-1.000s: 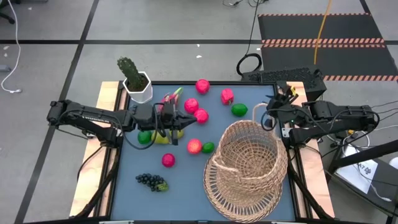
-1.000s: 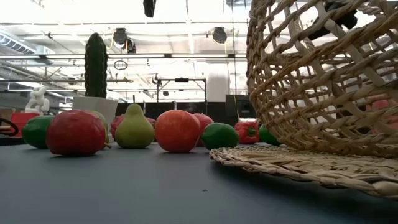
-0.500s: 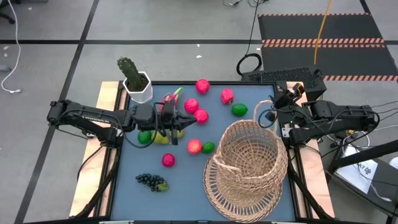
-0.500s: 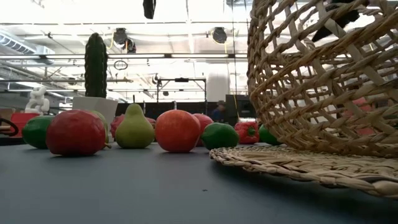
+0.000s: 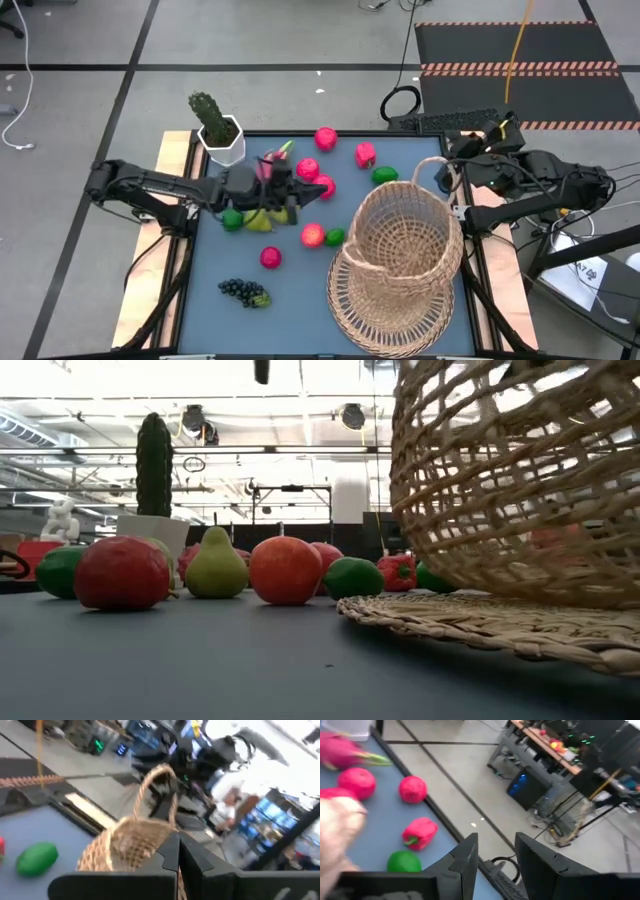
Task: Build produce basket
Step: Adjust the brown basket on the brown placemat
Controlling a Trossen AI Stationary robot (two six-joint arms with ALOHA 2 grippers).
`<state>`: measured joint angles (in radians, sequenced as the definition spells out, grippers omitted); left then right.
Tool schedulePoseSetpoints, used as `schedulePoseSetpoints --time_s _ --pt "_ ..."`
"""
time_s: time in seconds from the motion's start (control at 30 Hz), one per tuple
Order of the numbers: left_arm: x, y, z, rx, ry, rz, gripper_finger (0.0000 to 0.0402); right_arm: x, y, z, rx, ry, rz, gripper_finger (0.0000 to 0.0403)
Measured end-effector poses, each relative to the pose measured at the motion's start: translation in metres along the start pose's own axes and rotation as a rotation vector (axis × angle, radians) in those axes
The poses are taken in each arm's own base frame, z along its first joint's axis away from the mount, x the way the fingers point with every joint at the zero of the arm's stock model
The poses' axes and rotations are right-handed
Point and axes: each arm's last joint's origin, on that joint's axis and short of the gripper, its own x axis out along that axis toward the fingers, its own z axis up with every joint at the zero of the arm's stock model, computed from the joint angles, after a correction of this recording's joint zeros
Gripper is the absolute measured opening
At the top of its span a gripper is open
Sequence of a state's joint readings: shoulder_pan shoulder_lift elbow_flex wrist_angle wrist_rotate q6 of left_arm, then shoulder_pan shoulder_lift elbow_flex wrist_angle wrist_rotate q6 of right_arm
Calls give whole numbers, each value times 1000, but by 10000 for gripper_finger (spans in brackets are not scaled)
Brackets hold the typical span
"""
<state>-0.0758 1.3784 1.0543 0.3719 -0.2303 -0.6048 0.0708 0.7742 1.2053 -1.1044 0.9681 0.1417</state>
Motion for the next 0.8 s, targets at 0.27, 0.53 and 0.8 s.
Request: schedulePoseSetpoints --time_s 0.27,0.53,0.8 --pt "68 15 -19 30 124 157 34 1 6 -5 -7 73 149 125" --pt "123 35 -37 67 295 324 151 2 6 -9 -48 111 145 125" --pt "148 41 -47 138 399 334 248 2 6 -10 -51 113 145 125"
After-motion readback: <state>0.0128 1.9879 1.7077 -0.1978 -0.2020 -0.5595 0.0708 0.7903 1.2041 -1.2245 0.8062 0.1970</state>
